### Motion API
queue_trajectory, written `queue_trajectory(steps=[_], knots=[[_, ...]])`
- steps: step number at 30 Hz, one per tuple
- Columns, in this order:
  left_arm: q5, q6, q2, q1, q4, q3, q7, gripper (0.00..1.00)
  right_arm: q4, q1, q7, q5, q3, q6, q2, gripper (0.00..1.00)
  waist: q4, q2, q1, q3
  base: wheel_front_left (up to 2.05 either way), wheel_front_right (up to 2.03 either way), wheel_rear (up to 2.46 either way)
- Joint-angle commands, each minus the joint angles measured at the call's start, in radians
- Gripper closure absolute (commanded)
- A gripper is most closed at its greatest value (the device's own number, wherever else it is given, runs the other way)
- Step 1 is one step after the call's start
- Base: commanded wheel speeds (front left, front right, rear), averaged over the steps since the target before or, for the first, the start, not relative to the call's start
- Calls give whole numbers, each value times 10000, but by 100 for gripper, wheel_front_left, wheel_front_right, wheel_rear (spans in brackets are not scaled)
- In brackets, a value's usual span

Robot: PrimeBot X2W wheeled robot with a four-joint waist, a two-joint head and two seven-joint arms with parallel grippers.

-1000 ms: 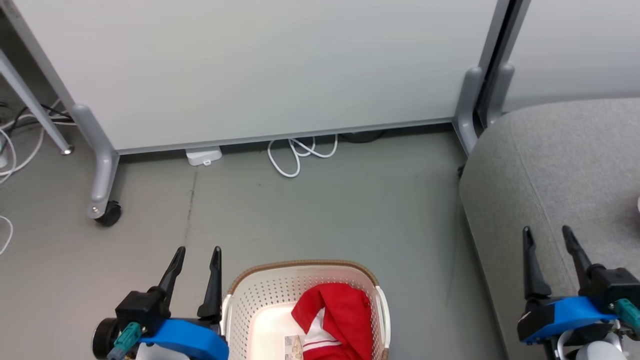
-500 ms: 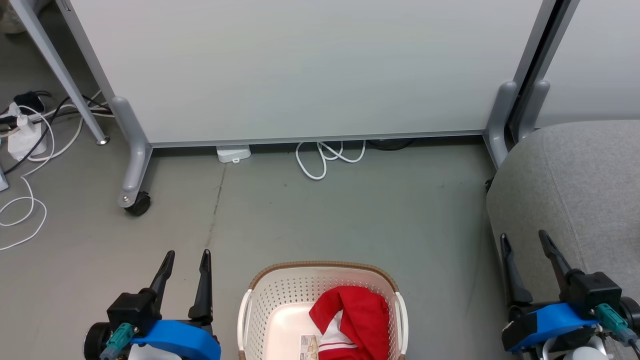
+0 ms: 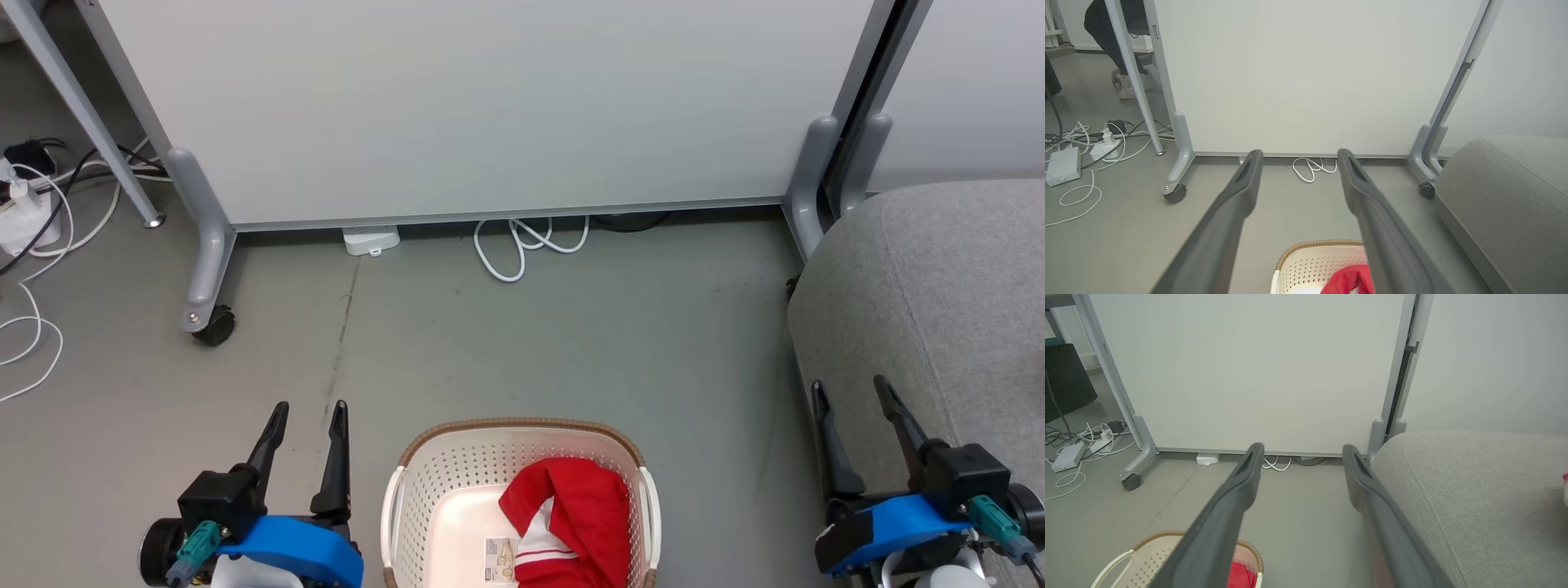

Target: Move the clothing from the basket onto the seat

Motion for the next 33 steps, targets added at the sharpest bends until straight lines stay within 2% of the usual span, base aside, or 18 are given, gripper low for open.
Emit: queue_trajectory(steps=[1,10,15,26,33], knots=[[40,-27,0,-121,-11,-5,-26,0,27,-85,-50,38,2,1,9,0,-24,-1,0,20,0,0,0],[51,-27,22,-234,-49,-189,-26,0,-61,-266,-95,47,45,1,9,0,-213,-1,0,338,0,0,0],[105,-27,35,-440,-28,-313,-26,0,-211,-499,-121,65,170,1,10,0,-466,-1,0,870,0,0,0],[210,-26,230,-1814,434,-1024,-26,0,-906,-1690,-155,49,432,1,8,0,-1414,-1,0,3143,0,0,0],[-117,-26,431,-3070,1584,-1829,-26,0,-1371,-2397,-165,80,602,1,10,0,-2081,-1,0,4728,0,0,0]])
